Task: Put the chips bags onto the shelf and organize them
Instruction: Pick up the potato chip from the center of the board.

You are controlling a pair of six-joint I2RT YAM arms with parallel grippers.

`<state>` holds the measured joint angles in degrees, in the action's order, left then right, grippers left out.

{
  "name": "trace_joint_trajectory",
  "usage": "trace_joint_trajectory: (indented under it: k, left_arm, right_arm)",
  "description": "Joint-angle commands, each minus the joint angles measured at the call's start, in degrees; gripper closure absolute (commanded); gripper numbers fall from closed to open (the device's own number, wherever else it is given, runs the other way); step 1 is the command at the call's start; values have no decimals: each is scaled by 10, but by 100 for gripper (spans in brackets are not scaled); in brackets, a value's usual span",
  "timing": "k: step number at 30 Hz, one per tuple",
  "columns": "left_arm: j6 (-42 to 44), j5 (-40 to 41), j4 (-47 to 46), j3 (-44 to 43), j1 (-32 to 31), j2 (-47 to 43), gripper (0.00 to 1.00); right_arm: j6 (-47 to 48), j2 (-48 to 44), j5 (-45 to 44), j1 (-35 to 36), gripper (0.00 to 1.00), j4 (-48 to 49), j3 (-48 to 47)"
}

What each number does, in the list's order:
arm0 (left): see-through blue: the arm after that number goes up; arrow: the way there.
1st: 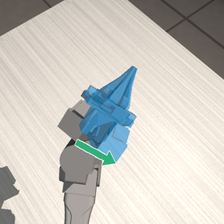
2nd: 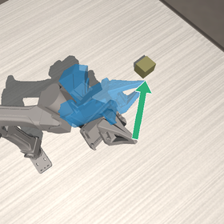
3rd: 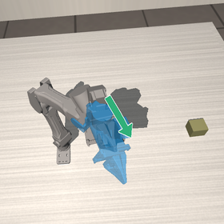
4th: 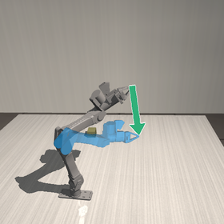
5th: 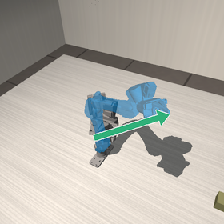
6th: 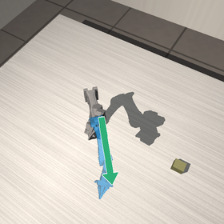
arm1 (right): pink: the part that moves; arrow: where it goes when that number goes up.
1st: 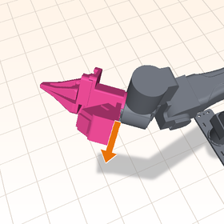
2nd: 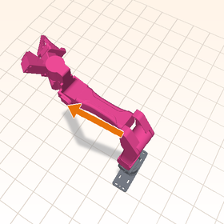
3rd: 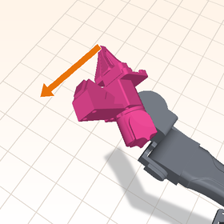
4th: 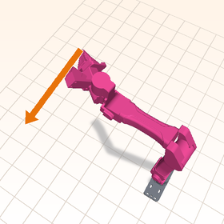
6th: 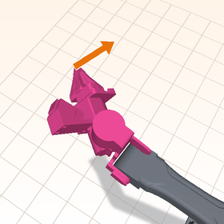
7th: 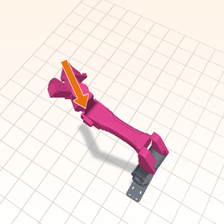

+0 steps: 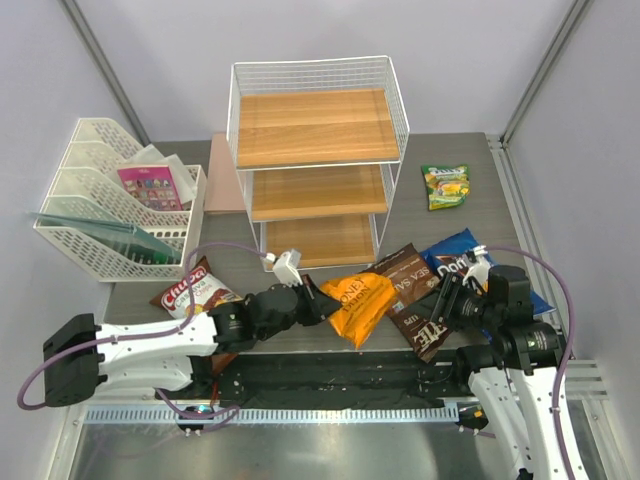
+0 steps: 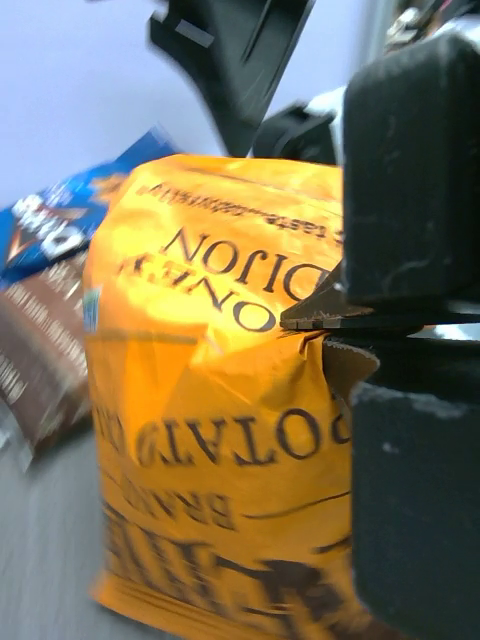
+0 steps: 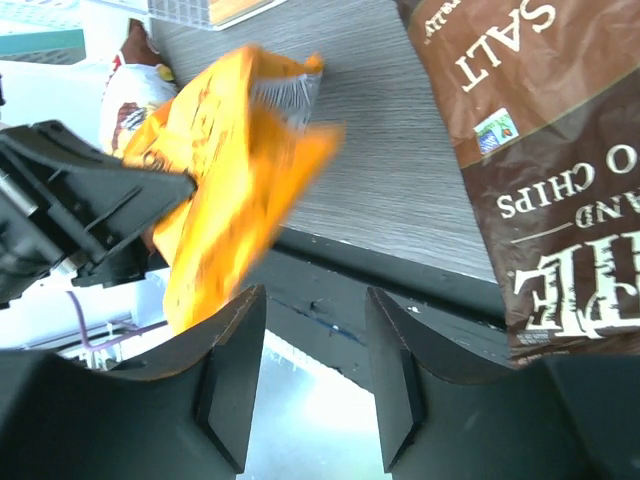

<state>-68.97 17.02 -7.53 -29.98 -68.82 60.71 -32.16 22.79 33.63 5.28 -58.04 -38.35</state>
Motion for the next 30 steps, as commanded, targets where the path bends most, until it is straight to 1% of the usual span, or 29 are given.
trace_joint_trajectory:
  k: [1, 3, 4, 5, 10, 12, 15, 18, 22, 26, 29, 30]
  left_arm:
    - [31, 73, 74, 5, 11, -29, 100]
    - [32, 78, 74, 11, 13, -31, 100]
    - [36, 77, 67, 11, 14, -29, 100]
    - [38, 77, 67, 5, 15, -25, 100]
    - [45, 55, 61, -17, 15, 3, 100]
    - [43, 55, 53, -19, 15, 4, 100]
    - [45, 58, 47, -24, 15, 1, 100]
    - [52, 62, 53, -39, 15, 11, 100]
    - [62, 68, 51, -57, 23, 31, 100]
    - [81, 51, 42, -94, 43, 63, 100]
    - [93, 36, 46, -122, 51, 84, 100]
    - [94, 33, 45, -125, 51, 85, 100]
  right_arm:
    - [-25, 2, 35, 2, 49, 36, 4]
    - [-26, -4, 44, 3, 47, 46, 14]
    - [-32, -5, 63, 6, 42, 64, 20]
    - [-39, -7, 75, 8, 40, 77, 25]
    - [-71, -8, 74, 10, 34, 135, 43]
    - [-75, -1, 79, 10, 34, 144, 47]
    - [-83, 5, 80, 12, 29, 159, 55]
    - [-106, 0, 80, 17, 29, 191, 68]
    - [-106, 9, 61, 28, 30, 199, 70]
    - [-106, 51, 33, 61, 29, 238, 77]
    - [-131, 77, -9, 116, 27, 292, 78]
    - [-141, 93, -21, 153, 26, 330, 85]
